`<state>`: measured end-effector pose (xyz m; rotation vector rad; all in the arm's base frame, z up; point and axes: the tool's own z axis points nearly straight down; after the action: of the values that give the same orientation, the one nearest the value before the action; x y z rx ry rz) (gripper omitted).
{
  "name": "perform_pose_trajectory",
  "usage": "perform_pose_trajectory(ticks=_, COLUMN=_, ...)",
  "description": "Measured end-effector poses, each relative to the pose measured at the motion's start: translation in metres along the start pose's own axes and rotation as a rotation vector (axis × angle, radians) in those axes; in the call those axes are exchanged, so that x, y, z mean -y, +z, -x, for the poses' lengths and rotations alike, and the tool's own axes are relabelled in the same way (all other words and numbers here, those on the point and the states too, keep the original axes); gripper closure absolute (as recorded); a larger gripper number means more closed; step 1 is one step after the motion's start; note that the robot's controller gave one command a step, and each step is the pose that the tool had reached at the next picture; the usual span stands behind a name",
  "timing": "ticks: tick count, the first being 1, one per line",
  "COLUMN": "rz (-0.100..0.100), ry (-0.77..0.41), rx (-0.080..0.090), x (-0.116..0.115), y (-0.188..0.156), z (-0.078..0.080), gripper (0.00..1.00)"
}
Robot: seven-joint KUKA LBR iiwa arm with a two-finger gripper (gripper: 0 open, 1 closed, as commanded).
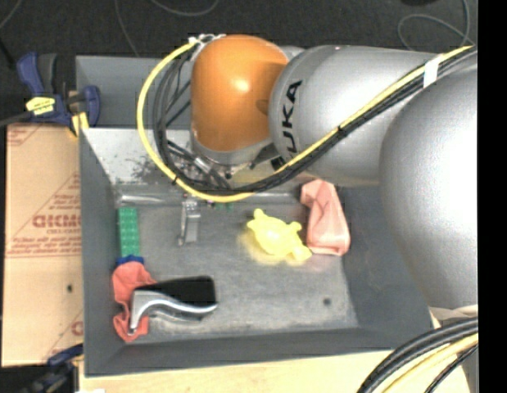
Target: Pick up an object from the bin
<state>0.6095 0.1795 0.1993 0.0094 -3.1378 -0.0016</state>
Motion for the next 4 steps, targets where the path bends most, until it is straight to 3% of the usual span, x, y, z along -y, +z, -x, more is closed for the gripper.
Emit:
perform_pose_trajectory(ticks=1, rz=0.001, ry=0.003, rx=0.006, x=0.001, y=-0.005, z=0.001, gripper=0.0)
perform_pose_trajectory(ticks=2, rz=0.001, ry=-0.039, rx=0.014, x=-0.009, y=0.025, z=-0.018, gripper=0.0)
perform_pose_trajectory(ticks=3, rz=0.003, ry=-0.036, rx=0.009, x=-0.01, y=0.071, z=-0.04, gripper=0.0)
perform_pose_trajectory(ticks=4, rz=0.002, ry=0.059, rx=0.013, x=-0.023, y=0.089, z=-0.04, gripper=0.0)
